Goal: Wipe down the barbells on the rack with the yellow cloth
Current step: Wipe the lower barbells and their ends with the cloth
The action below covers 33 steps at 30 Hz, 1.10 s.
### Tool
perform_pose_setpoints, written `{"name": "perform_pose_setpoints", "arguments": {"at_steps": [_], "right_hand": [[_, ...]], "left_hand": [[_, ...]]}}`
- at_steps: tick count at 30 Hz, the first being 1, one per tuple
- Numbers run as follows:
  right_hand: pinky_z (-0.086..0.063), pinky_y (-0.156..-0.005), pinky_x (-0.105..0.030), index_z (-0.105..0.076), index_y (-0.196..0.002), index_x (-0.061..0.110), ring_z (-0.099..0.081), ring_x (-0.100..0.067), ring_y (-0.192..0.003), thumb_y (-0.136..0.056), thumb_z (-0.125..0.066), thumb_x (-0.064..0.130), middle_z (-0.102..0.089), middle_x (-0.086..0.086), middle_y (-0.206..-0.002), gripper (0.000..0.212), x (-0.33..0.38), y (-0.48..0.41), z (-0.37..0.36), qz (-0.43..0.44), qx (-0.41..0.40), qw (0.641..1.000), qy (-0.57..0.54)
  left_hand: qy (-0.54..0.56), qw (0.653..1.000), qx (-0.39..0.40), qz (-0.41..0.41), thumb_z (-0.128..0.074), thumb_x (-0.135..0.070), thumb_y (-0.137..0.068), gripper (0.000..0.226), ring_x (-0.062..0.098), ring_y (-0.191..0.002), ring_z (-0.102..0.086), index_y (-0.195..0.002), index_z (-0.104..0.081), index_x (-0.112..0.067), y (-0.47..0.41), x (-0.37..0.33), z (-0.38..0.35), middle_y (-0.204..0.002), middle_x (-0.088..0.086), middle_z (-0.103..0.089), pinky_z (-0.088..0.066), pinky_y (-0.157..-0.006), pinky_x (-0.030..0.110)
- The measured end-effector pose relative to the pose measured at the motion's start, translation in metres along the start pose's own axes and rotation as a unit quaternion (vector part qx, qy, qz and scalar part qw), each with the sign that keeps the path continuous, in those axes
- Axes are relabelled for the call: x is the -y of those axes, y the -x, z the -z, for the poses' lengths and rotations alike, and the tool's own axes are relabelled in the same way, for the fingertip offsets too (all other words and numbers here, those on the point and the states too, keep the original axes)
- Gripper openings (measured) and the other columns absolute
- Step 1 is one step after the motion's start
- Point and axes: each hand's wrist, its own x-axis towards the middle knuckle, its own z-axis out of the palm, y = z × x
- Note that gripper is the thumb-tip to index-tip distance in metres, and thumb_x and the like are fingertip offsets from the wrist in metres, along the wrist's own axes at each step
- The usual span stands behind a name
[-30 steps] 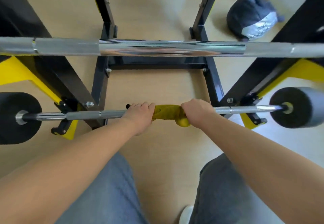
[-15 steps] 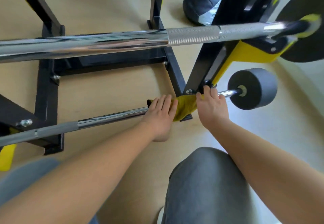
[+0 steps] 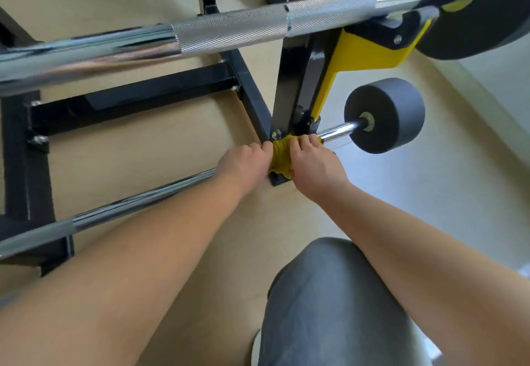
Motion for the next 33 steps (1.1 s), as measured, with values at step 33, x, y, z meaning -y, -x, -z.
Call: {"name": "perform_pose_setpoints", "arguments": {"at_steps": [33], "right_hand": [[-0.055, -0.086, -0.042, -0.053, -0.132, 0.004, -0.06, -0.035, -0.111, -0.09, -0.073, 0.028, -0.063, -0.018, -0.122, 0.052, 0.018, -0.03, 0.03, 0.003, 0.113, 0.987, 0.112]], "left_hand": [[0.194, 0.967, 0.158, 0.057, -0.064, -0.026, -0.089, 0.017, 0.024, -0.076, -0.058, -0.102, -0.055, -0.02, -0.015, 0.017, 0.012, -0.086, 0.001, -0.061, -0.044, -0.065, 0.034]]}}
